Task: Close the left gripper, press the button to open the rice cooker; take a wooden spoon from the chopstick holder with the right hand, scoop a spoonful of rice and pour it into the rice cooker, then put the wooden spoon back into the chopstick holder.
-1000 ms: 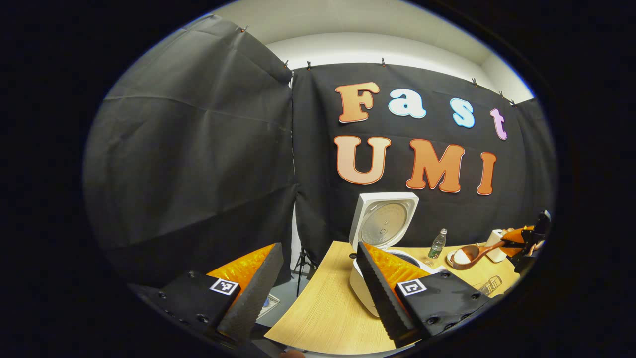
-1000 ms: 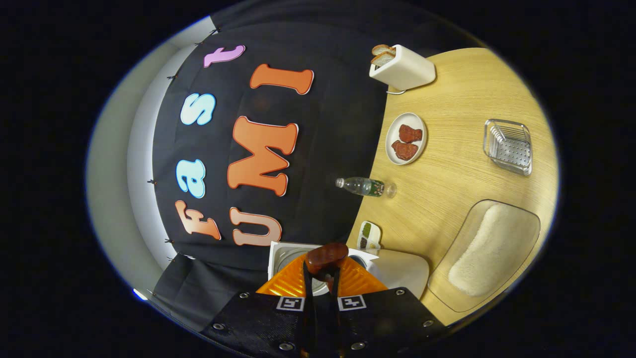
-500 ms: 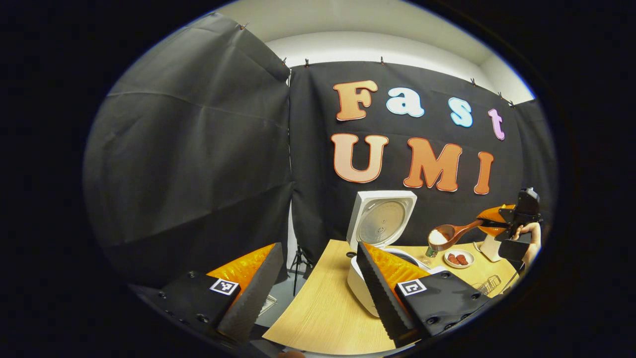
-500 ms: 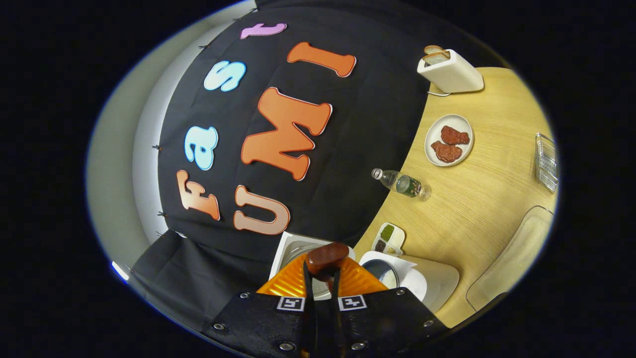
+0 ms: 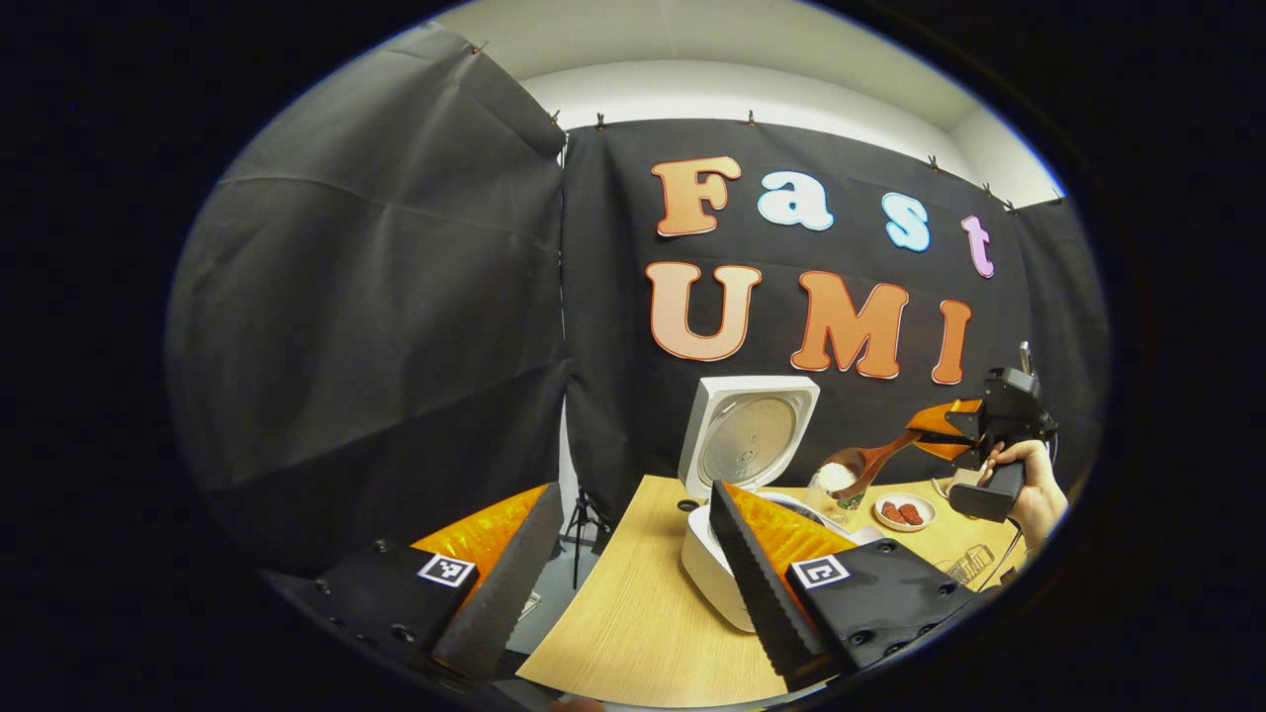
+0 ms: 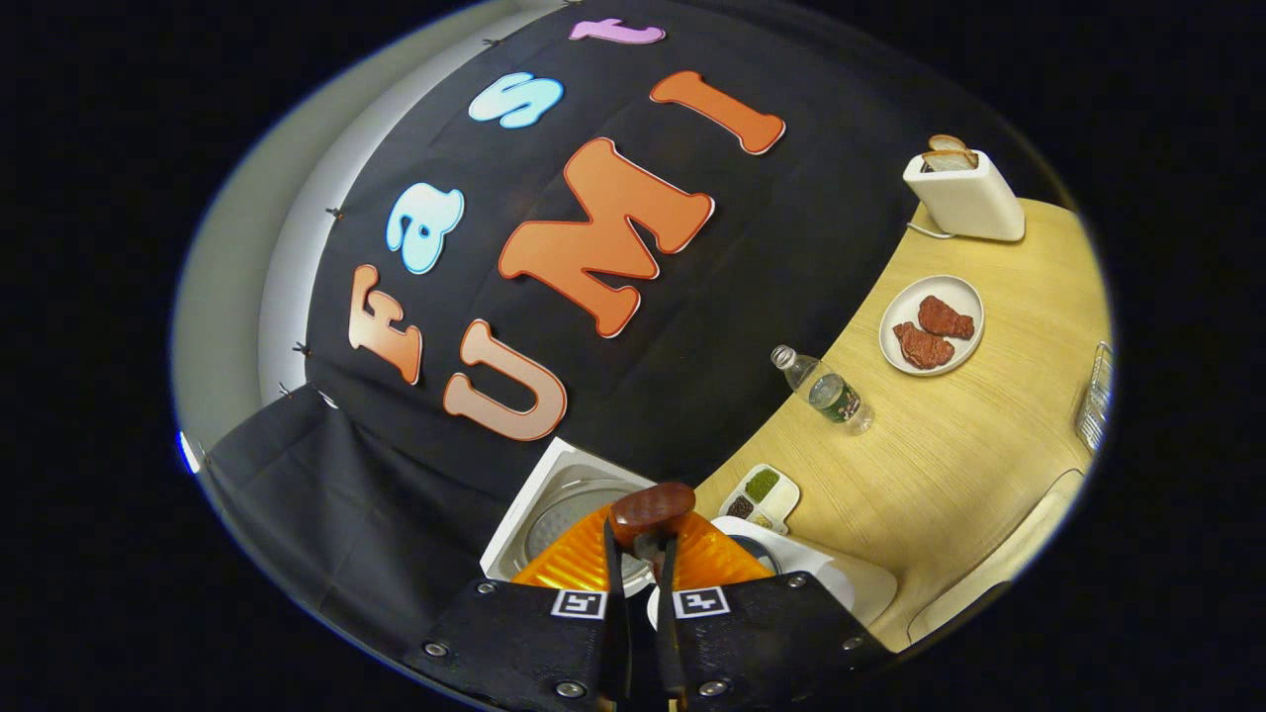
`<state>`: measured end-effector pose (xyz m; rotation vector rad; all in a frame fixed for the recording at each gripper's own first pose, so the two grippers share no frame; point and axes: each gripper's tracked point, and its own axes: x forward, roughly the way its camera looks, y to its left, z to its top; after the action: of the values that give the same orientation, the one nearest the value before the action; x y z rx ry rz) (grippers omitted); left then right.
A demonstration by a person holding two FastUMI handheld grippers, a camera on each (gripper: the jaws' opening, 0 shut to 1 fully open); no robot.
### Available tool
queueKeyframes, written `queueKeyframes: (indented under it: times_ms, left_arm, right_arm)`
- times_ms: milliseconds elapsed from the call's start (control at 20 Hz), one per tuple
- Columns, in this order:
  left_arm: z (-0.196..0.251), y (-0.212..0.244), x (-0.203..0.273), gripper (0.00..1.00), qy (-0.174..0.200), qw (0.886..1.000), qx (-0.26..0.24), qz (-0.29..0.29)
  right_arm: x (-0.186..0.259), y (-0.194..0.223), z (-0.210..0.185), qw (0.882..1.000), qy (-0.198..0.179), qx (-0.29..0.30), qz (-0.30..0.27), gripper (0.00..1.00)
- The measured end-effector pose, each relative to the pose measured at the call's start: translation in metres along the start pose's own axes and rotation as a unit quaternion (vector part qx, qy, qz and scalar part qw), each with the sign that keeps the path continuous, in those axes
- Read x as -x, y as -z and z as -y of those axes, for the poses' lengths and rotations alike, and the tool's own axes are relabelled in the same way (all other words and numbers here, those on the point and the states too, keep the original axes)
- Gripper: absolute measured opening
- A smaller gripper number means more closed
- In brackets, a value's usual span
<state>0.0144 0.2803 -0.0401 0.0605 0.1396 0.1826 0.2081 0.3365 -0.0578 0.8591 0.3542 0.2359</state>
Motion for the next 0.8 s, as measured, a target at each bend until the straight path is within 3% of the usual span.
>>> queueKeyframes:
  times_ms: [450, 800]
  left_arm:
    - [0.0, 0.004, -0.008, 1.0, 0.003, 1.0, 0.001, -0.005]
    - [0.0, 0.002, -0.009, 1.0, 0.005, 1.0, 0.0, -0.002]
  right_arm:
    - [-0.006, -0.001, -0.013, 0.997, -0.006, 0.076, 0.009, 0.1]
    - [-0.005, -0.002, -0.036, 0.987, -0.028, 0.155, 0.024, 0.1]
